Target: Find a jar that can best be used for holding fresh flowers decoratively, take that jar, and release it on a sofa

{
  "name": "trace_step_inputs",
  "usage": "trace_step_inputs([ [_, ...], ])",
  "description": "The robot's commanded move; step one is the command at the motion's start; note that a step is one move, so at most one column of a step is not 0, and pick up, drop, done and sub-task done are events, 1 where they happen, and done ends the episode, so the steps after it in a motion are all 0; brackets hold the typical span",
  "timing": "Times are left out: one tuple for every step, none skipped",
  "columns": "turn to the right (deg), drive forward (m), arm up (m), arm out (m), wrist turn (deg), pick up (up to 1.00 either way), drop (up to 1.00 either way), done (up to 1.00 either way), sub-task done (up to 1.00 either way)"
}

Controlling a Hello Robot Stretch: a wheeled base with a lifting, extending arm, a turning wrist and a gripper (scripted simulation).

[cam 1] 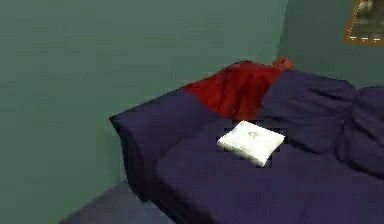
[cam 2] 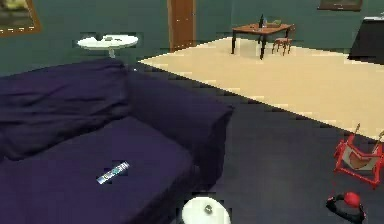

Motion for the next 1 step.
trace_step_inputs([
  [45.0,0.00,0.00,0.00,0.0,0.00,0.00,0.00,0.00],
])
